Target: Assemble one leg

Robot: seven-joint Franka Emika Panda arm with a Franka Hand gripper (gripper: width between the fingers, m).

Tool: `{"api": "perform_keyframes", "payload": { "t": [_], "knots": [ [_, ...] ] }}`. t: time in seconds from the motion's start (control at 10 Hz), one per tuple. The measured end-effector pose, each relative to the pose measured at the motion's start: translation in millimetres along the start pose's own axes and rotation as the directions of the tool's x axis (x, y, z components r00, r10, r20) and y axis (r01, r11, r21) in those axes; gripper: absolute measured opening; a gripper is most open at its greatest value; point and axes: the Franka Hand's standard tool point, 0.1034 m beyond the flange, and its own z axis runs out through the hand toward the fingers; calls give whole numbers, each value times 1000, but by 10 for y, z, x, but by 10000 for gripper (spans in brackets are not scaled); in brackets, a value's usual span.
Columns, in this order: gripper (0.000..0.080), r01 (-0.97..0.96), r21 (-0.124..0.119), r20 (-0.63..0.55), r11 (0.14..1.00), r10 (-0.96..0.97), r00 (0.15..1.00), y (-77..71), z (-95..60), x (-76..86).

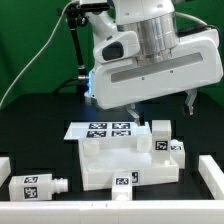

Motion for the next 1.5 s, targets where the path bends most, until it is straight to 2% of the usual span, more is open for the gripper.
{"api": "perform_keyframes", "payload": {
  "t": [0.3,0.4,0.5,0.6,1.2,1.3,1.4,1.5],
  "knots": [
    [649,-7,-1,1,1000,7,1000,8,7,2],
    [649,-98,-26,-3,995,98,995,81,17,94],
    [649,-81,-51,-10,995,81,997,155,15,161],
    [649,-69,-60,-10,996,68,998,160,10,163],
    [649,-85,-62,-5,994,85,996,146,33,153],
    [649,-140,-95,3,986,141,990,78,47,154],
    [649,-142,-111,2,984,143,990,26,66,163],
    [649,-132,-113,3,985,133,991,72,68,157]
  ]
}}
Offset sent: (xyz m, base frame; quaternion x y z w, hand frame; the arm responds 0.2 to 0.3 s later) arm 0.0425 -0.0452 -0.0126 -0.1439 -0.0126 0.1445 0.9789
